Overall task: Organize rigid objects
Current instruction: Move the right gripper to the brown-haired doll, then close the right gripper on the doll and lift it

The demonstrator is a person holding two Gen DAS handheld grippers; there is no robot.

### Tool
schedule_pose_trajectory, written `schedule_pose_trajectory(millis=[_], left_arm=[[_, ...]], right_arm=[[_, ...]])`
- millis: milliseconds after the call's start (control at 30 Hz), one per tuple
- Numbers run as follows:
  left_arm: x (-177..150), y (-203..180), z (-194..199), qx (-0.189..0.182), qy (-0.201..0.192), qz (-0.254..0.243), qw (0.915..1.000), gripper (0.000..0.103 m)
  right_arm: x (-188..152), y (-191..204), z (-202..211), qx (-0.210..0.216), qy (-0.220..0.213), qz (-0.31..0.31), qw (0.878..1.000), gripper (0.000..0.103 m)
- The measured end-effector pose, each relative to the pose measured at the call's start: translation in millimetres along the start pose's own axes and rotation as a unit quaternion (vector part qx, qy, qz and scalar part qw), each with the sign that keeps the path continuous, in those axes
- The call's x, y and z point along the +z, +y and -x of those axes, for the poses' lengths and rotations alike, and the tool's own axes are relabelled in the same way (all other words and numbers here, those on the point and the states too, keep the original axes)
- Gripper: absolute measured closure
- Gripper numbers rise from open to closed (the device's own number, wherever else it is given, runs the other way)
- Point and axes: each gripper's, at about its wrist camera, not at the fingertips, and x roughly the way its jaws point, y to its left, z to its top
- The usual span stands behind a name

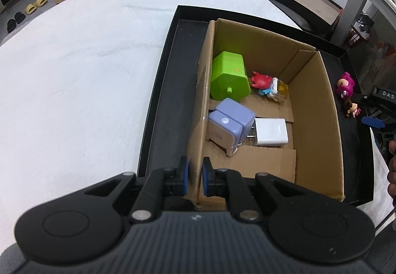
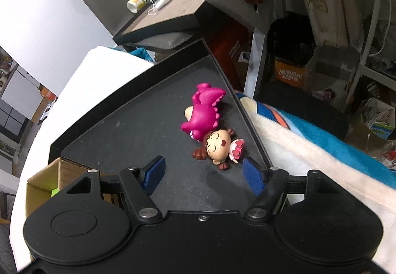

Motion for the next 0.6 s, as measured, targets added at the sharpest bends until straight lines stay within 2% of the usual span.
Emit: schedule_pose_trajectory(millis=[200, 367, 433, 467, 600], left_arm=[[1, -1, -2, 0.003, 0.004, -0.002, 1.0000, 0.093], [1, -3, -2, 0.004, 0.004, -0.007, 1.0000, 0.093], [1, -2, -3, 0.004, 0.004, -0.007, 1.0000, 0.093], [0, -1, -3, 0.002, 0.004, -0.004, 1.0000, 0.093], [0, 2, -3, -0.004, 0.003, -0.004, 1.0000, 0.093]], right_arm=[[1, -4, -13, -0.024, -0.004, -0.009, 1.000, 0.035], [0, 2, -19, -0.026, -0.017, 0.008, 0.999, 0.036], [-1, 3, -20, -0.033, -0.019, 0.016, 0.999, 0.041], [-1, 3, -22, -0.040, -0.018, 0.018, 0.999, 0.054], [-3, 1, -18, -0.051, -0.013, 0.016, 0.998, 0.060]])
